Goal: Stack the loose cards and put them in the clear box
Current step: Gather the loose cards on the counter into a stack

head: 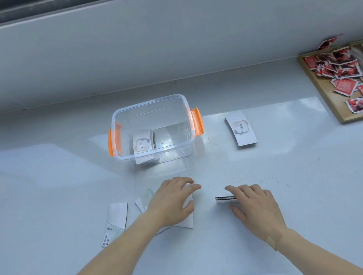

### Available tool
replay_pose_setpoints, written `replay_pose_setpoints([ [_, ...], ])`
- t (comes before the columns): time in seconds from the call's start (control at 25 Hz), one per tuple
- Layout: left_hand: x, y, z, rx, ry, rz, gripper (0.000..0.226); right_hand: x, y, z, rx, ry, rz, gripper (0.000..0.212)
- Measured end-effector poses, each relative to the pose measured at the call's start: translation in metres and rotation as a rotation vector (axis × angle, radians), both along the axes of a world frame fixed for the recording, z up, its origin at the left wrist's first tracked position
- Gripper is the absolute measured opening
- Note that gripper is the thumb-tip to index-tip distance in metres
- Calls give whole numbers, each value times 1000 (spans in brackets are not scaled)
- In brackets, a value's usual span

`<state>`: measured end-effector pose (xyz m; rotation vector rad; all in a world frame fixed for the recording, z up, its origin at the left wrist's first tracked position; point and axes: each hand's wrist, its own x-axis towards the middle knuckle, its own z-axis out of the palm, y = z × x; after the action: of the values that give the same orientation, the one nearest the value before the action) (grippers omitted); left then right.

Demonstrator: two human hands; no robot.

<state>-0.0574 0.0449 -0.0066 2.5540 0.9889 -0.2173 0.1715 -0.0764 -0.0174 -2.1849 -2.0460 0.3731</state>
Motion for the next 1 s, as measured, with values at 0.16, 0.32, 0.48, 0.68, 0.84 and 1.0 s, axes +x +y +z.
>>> replay_pose_setpoints([
  [0.16,-22,29,2,98,305,-334,69,1,1,0,6,-4,-4,43],
  [0.32,-15,36,0,105,344,-467,66,1,-2,-3,31,0,-4,45],
  [0.48,-9,36,-1,148,314,-473,55,1,-1,-5,35,-6,-9,51],
  [0.68,-15,40,0,171,319,-343,45,1,-1,-9,37,1,-22,59],
  [0.84,-21,40,8,-44,205,-163,11,1,-2,-11,13,26,-28,61],
  [1.0,-18,34,22,-226,-36,167,11,1,-5,-11,11,33,-21,67],
])
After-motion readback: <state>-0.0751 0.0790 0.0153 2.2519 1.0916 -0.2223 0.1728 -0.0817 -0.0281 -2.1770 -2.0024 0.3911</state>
